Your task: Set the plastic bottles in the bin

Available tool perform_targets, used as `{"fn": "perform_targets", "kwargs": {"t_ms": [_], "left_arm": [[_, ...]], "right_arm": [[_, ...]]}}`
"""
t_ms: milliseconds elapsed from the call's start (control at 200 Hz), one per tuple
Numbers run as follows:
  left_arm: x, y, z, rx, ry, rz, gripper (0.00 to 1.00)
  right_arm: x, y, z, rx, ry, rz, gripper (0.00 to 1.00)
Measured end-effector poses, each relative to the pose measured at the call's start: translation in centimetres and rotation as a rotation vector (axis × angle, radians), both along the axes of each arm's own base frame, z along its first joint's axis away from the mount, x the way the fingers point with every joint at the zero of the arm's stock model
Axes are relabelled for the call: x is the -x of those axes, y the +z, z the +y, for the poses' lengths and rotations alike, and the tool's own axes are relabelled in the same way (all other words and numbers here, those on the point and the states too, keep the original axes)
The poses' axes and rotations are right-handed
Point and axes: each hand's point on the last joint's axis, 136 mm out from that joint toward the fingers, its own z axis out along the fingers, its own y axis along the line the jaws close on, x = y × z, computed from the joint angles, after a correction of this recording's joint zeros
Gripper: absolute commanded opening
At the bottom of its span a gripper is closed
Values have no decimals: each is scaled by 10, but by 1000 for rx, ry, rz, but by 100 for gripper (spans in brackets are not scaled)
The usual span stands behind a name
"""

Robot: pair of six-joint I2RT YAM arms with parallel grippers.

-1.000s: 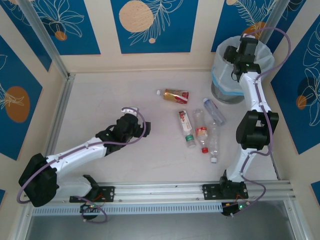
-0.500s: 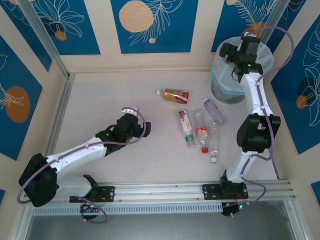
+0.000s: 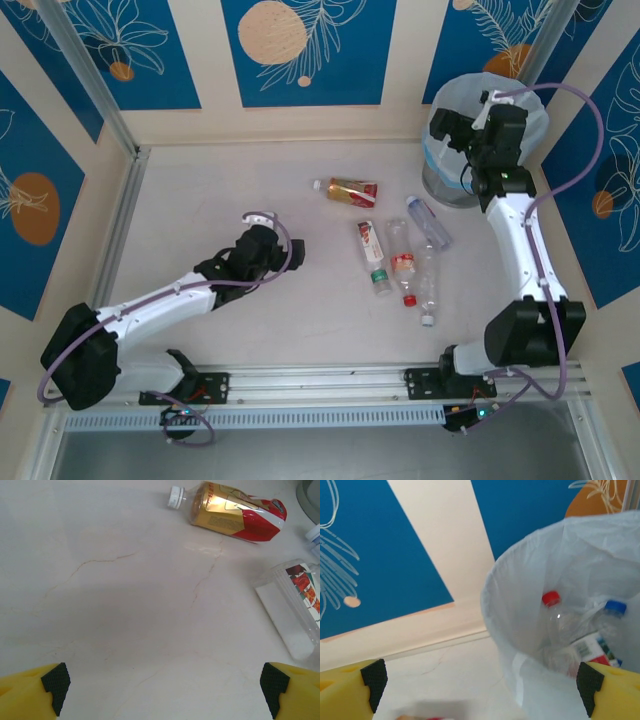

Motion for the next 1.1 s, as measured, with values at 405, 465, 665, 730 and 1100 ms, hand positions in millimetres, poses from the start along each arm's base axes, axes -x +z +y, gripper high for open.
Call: {"fn": "perform_targets", "kwargs": {"t_ms": [405,465,665,730,1100], "left_arm": [[4,-8,32,40,174,-11,99],[3,-8,33,45,181,-10,99],[7,-4,20,106,110,-3,99],[10,-2,12,125,65,4,99],[28,-1,-12,222,-66,85,99]], "right_arm": [[75,-57,45,-101,140,151,100],[82,-66,50,-105,155,198,100],[104,-104,72,-115,217,351,99],[112,-120,83,-118,245,407,99],[144,-205,138,-141,338,709,99]]}}
